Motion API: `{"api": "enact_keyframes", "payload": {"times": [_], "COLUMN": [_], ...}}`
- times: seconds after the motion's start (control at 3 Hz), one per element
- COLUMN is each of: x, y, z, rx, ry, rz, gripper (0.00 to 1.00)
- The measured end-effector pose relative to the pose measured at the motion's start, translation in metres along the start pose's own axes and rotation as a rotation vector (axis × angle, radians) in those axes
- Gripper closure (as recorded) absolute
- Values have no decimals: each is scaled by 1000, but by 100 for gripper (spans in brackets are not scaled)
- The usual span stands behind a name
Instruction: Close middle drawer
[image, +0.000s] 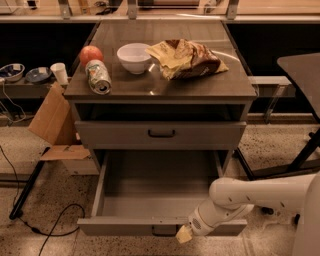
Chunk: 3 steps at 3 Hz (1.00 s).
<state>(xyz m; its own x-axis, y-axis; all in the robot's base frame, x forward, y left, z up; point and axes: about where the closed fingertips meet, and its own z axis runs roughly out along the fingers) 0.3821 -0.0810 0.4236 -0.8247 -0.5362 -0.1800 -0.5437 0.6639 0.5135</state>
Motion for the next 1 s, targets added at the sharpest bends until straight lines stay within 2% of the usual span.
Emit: {"api": "enact_keyframes", "payload": {"times": [0.33,0.67,1.0], "x": [-16,-19,-19], "y": [7,12,12], "z": [-2,-5,-5], "rx": [12,14,14], "ry": [-15,-18,-18], "rz": [-31,-40,-40], "gripper": [21,1,0]}}
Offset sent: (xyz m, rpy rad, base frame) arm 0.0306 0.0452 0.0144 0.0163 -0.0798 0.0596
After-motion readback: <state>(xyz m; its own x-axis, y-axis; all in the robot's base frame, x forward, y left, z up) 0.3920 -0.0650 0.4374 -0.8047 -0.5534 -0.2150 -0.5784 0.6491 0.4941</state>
